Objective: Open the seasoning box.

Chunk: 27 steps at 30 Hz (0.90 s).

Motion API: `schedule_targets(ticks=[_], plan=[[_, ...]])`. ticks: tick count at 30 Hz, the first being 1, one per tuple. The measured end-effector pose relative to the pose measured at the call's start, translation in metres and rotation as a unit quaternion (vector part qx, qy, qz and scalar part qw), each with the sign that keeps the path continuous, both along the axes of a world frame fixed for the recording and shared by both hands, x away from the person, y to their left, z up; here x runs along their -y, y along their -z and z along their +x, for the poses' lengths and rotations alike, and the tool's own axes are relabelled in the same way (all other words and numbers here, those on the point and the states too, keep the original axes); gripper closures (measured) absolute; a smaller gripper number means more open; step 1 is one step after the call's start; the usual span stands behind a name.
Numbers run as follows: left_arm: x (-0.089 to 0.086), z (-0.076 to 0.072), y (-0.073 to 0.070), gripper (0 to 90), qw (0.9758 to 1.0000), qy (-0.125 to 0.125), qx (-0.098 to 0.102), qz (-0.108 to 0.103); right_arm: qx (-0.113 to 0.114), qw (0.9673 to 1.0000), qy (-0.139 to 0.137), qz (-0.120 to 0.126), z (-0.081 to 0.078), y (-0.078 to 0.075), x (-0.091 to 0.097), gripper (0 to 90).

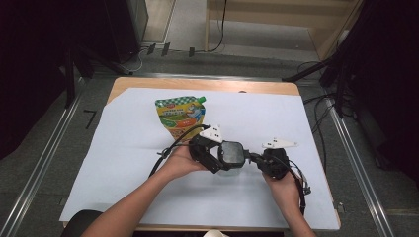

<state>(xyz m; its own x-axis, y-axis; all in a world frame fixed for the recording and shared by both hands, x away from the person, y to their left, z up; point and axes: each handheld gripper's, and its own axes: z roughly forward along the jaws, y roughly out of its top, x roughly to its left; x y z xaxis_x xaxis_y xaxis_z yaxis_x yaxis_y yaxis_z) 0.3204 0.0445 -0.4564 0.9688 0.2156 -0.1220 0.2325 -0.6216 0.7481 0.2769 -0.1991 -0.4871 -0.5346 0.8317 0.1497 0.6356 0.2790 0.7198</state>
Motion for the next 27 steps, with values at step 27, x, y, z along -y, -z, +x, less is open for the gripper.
schedule_targets(ticks=[27], plan=[[0.007, 0.000, -0.017, 18.7, 0.9998, -0.010, -0.010, -0.013, 0.004, 1.0000, -0.005, 0.003, -0.004, -0.004, 0.002, 90.0]])
